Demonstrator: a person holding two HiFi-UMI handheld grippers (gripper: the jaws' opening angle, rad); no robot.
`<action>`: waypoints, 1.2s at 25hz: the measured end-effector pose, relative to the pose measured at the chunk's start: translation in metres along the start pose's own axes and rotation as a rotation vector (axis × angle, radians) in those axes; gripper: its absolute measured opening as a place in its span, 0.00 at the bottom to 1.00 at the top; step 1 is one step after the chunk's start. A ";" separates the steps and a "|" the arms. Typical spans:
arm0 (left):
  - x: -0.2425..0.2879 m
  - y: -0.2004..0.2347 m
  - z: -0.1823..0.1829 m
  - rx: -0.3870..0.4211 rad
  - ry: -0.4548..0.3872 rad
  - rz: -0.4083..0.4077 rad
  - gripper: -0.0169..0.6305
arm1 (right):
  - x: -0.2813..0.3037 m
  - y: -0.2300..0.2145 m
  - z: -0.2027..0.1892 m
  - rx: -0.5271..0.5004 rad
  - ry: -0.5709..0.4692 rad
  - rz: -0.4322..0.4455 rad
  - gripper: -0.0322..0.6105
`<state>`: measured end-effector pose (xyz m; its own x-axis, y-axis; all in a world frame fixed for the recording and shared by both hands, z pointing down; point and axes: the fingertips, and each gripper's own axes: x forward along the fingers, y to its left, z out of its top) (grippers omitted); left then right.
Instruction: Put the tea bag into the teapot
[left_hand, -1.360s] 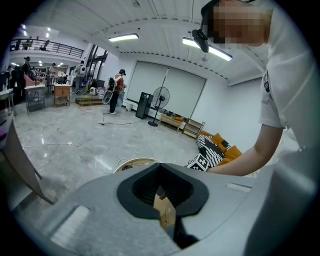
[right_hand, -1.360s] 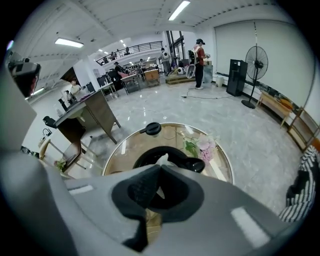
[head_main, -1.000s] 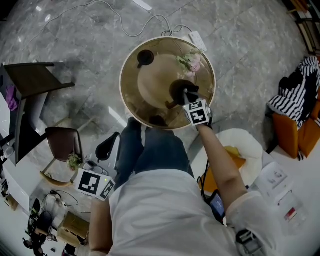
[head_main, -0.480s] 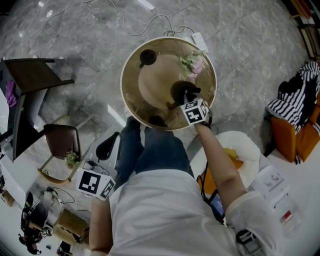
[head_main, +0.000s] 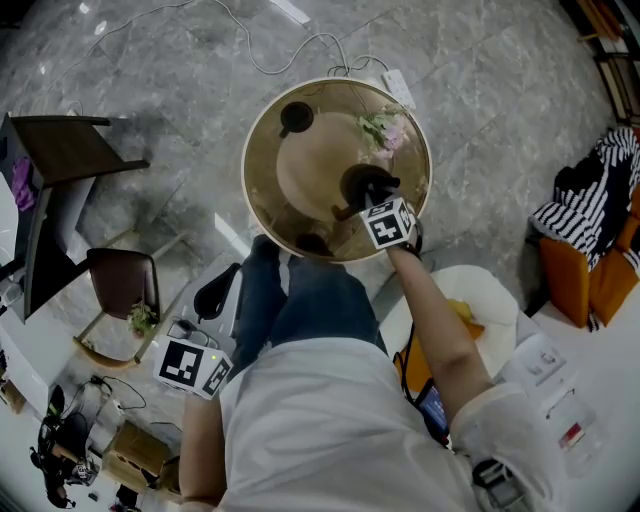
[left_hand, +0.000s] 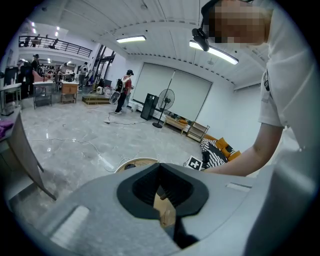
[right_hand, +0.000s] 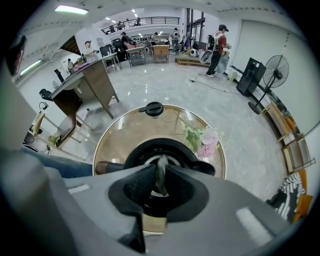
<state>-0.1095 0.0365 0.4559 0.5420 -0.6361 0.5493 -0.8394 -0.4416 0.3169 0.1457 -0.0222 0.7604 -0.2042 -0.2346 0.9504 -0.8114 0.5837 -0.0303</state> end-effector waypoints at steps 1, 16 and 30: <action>-0.001 -0.001 0.000 0.001 -0.002 -0.001 0.04 | -0.001 0.000 -0.001 0.002 0.000 0.001 0.15; -0.003 -0.005 -0.002 0.003 -0.006 -0.008 0.04 | -0.025 0.004 0.008 0.016 -0.063 0.006 0.23; -0.001 -0.006 -0.003 -0.005 -0.008 -0.017 0.04 | -0.051 0.007 0.031 0.093 -0.212 0.055 0.28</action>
<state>-0.1055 0.0413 0.4555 0.5566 -0.6334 0.5376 -0.8301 -0.4492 0.3303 0.1335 -0.0306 0.7023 -0.3526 -0.3682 0.8603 -0.8408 0.5282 -0.1185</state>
